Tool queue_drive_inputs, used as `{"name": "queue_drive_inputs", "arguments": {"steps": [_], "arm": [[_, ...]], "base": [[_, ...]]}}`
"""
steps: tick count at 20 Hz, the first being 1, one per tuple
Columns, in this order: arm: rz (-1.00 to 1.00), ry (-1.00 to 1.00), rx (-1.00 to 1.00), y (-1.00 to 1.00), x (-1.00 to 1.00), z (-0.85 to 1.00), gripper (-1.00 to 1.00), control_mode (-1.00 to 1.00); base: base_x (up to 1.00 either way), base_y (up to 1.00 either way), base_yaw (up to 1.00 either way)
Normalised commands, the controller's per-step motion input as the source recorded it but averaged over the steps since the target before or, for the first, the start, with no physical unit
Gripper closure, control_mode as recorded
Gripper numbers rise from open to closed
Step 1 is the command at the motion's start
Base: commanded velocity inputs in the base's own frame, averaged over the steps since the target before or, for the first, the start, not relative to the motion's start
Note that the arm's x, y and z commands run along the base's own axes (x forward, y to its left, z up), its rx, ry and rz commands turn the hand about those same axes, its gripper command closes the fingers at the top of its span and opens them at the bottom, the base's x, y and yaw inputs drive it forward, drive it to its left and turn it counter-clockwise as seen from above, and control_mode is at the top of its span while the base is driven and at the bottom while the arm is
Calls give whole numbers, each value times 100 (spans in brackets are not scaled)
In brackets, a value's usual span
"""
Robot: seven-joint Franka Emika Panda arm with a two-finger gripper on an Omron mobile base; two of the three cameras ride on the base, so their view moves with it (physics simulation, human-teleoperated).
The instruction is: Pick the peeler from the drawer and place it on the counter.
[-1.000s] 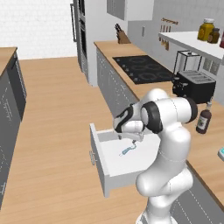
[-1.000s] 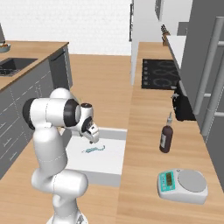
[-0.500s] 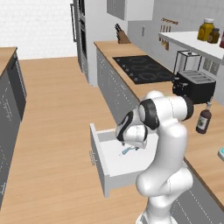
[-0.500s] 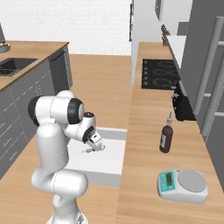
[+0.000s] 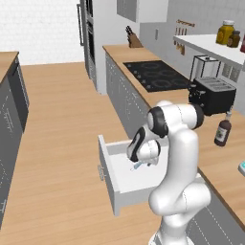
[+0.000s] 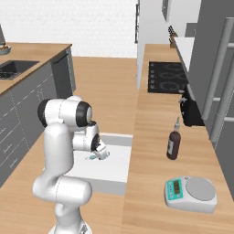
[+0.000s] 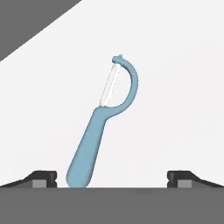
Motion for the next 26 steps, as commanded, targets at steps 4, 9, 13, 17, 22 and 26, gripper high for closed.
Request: {"name": "queue_drive_inputs", "arguments": {"steps": [4,9,13,17,22,26], "arm": [[-7,0,-9,17,20,-15,-100,-100],[-6,1,-7,11,20,-13,-100,-100],[-5,13,-7,0,0,-52,-100,-100],[-3,8,-8,6,1,-41,-100,-100],[-3,8,-4,0,18,-14,100,-100],[0,7,0,0,0,-16,100,-100]], "base": [[0,0,0],[0,0,0],[0,0,0],[0,0,0],[0,0,0],[0,0,0]]}}
